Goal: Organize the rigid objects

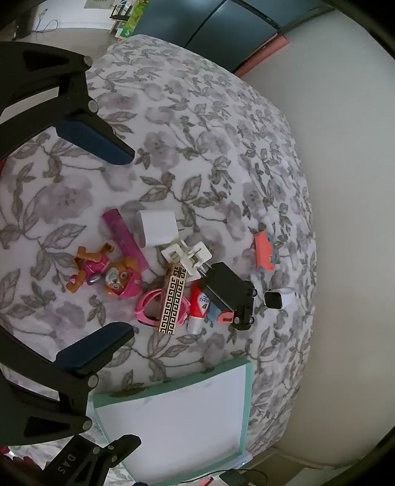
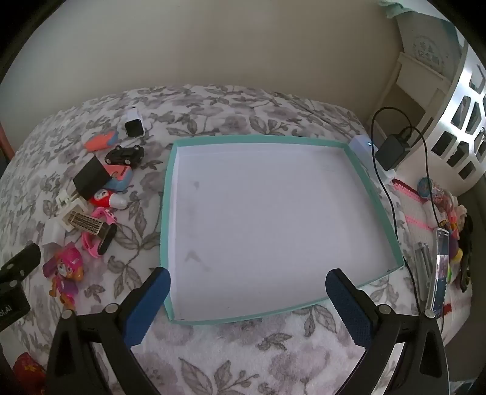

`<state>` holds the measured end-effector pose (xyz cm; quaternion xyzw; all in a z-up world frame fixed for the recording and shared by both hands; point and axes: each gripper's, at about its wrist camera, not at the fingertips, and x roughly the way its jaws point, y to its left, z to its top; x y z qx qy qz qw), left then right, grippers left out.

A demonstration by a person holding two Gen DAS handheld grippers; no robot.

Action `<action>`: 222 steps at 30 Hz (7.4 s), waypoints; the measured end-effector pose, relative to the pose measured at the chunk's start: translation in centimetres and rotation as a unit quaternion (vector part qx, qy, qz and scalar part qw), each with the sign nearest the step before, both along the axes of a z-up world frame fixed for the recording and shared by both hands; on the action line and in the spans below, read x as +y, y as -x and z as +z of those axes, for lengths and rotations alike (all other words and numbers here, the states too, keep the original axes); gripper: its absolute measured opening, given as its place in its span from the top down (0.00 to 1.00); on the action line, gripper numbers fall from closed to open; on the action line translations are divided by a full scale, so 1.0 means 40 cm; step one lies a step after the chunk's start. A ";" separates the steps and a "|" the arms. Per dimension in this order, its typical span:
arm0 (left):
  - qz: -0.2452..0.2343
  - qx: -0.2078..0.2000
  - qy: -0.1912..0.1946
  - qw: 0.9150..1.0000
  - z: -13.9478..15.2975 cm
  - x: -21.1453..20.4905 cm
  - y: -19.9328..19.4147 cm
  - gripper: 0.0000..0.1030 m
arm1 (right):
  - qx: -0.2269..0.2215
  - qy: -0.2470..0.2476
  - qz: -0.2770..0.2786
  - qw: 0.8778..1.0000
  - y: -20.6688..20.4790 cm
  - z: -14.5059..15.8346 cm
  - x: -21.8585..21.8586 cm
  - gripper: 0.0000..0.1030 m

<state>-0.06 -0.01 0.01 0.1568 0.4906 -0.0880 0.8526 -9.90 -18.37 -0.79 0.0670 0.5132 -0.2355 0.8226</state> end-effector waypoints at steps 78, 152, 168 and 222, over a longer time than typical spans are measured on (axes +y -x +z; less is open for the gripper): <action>0.005 0.015 -0.013 1.000 -0.024 0.009 -0.002 0.00 | 0.006 -0.001 0.001 1.000 -0.002 -0.004 0.003 0.00; 0.076 0.116 0.071 0.988 -0.163 0.207 -0.194 0.01 | 0.054 -0.205 0.146 0.966 -0.227 -0.207 0.286 0.26; 0.038 0.131 0.067 0.988 -0.189 0.105 -0.224 0.47 | 0.053 -0.204 0.164 0.964 -0.214 -0.184 0.317 0.49; -0.071 0.088 0.096 0.989 0.007 -0.385 -0.113 0.57 | -0.094 -0.105 -0.141 0.980 -0.075 0.032 -0.227 0.51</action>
